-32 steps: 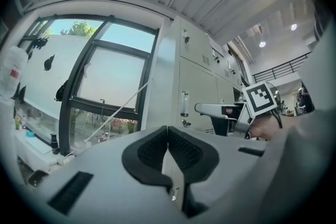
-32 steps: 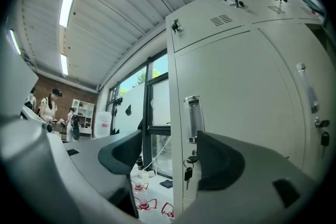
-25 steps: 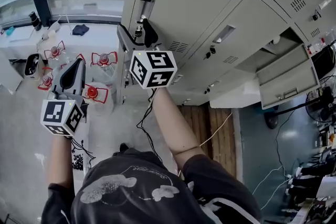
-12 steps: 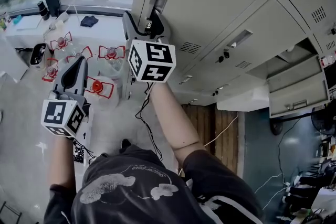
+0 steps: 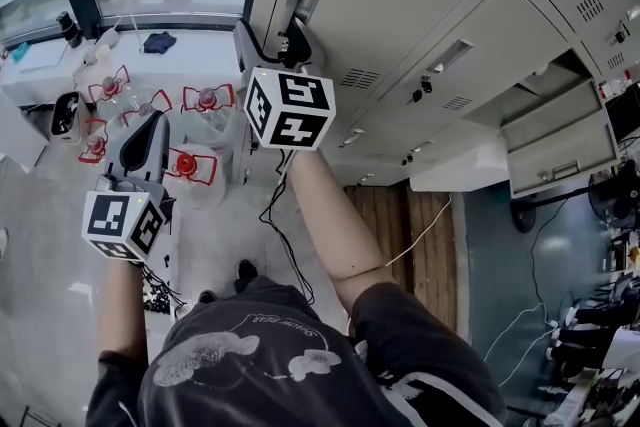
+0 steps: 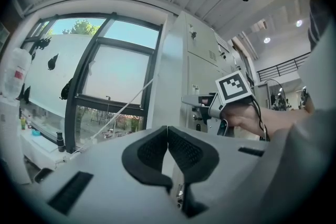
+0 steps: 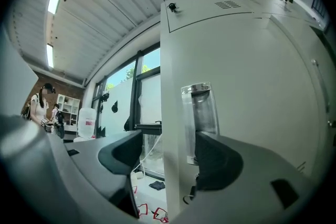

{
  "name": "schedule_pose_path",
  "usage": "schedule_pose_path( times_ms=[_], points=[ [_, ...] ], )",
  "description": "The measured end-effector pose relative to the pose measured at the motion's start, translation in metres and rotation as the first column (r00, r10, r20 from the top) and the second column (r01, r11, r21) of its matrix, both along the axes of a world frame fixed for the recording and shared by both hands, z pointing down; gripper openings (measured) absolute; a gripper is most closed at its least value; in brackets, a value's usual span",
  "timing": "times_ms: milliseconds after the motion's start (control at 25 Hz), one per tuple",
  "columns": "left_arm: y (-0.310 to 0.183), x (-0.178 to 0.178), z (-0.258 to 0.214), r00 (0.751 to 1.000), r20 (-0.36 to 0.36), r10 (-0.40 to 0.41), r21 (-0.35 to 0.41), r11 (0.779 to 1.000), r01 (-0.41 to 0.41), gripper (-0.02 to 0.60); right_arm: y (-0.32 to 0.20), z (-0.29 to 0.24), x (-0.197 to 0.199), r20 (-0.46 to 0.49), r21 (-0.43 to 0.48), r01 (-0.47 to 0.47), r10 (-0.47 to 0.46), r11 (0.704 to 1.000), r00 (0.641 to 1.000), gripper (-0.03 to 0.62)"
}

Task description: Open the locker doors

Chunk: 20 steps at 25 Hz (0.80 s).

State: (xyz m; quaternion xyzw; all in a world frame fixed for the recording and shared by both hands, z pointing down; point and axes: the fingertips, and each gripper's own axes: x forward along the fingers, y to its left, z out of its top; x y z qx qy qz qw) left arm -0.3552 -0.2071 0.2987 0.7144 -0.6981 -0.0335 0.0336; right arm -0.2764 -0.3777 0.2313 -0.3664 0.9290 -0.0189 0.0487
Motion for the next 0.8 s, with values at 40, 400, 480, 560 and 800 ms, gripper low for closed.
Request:
schedule_pose_path(
  times_ms=[40,400,480,560,800],
  points=[
    [0.002,-0.001,0.000,1.000,0.000,0.006,0.001,1.000,-0.006,0.009,0.002,0.000,0.001,-0.004,0.000,-0.011,0.011,1.000,1.000,0.311],
    [0.019,0.000,-0.004,0.999,-0.007,0.050,0.023,0.998,-0.050,0.009,0.016,0.003,0.025,-0.059,-0.016,-0.157,0.156,0.987,0.986,0.216],
    [0.024,0.003,-0.003,0.998,-0.011,0.062,0.025,0.998,-0.062,0.009,0.018,0.003,0.031,-0.061,-0.024,-0.187,0.185,0.982,0.981,0.187],
    [0.027,0.006,-0.003,0.997,-0.014,0.074,0.028,0.997,-0.073,0.009,0.021,0.003,0.038,-0.059,-0.028,-0.223,0.221,0.975,0.974,0.155],
    [0.040,0.012,-0.008,0.995,-0.010,0.098,0.041,0.994,-0.098,0.009,0.033,0.003,0.051,-0.049,-0.010,-0.261,0.260,0.965,0.964,0.133]
  ],
)
